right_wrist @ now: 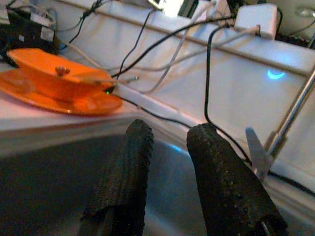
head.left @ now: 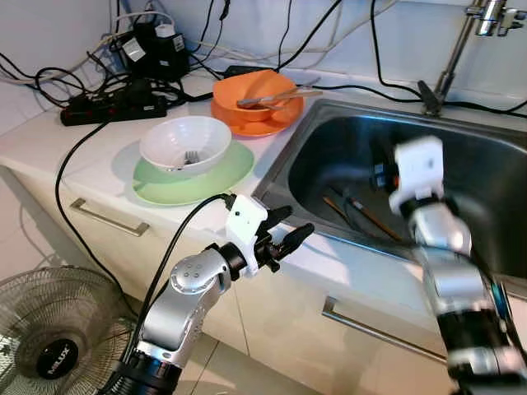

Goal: Kitchen organization

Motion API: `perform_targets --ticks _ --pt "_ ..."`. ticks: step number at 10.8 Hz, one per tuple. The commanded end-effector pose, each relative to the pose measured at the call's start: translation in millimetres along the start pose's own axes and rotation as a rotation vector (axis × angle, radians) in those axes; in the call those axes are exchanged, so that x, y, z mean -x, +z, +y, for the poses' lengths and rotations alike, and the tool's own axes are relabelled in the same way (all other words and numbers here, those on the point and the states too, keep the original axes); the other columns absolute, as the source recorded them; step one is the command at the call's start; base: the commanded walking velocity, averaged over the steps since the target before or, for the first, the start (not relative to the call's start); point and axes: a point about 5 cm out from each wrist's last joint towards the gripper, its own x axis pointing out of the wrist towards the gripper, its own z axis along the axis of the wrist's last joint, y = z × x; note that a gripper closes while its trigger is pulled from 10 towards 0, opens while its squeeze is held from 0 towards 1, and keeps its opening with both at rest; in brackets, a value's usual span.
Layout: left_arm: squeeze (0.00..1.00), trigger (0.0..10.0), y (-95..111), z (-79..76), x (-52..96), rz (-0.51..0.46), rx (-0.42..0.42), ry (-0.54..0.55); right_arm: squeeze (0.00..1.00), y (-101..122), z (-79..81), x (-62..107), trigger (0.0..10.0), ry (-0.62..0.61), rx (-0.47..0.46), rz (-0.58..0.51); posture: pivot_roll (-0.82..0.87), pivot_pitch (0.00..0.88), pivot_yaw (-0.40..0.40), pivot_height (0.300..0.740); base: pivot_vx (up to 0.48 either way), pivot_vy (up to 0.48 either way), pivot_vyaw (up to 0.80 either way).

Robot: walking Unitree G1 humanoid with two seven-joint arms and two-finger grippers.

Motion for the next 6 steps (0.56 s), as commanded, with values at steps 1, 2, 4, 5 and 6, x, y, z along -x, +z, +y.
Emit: perform_targets --ticks 1,2,4,5,6 --pt "0.00 10.0 0.4 4.0 -0.3 0.000 -0.013 0.023 0.00 6.2 -2.3 -0.1 10.0 -0.001 0.002 -0.012 0.01 0.000 0.078 0.740 0.000 0.000 0.00" --pt "0.00 10.0 -0.1 4.2 -0.9 -0.002 -0.014 0.025 0.00 3.8 -1.0 3.2 10.0 0.000 0.000 0.008 0.01 0.000 0.077 0.740 0.000 0.000 0.00" --pt "0.00 10.0 0.2 7.0 0.6 -0.008 -0.015 0.041 0.00 -1.1 2.3 12.4 10.0 0.016 -0.001 0.039 0.02 0.000 0.077 0.740 0.000 0.000 0.00" --pt "0.00 10.0 0.1 7.2 0.8 -0.008 -0.014 0.043 0.00 -0.9 2.2 13.6 10.0 0.013 -0.005 0.042 0.01 0.000 0.079 0.740 0.000 0.000 0.00" --pt "0.00 10.0 -0.1 7.5 1.0 -0.013 -0.011 0.047 0.00 0.7 2.5 17.0 10.0 0.011 -0.009 0.045 0.01 0.000 0.080 0.740 0.000 0.000 0.00"
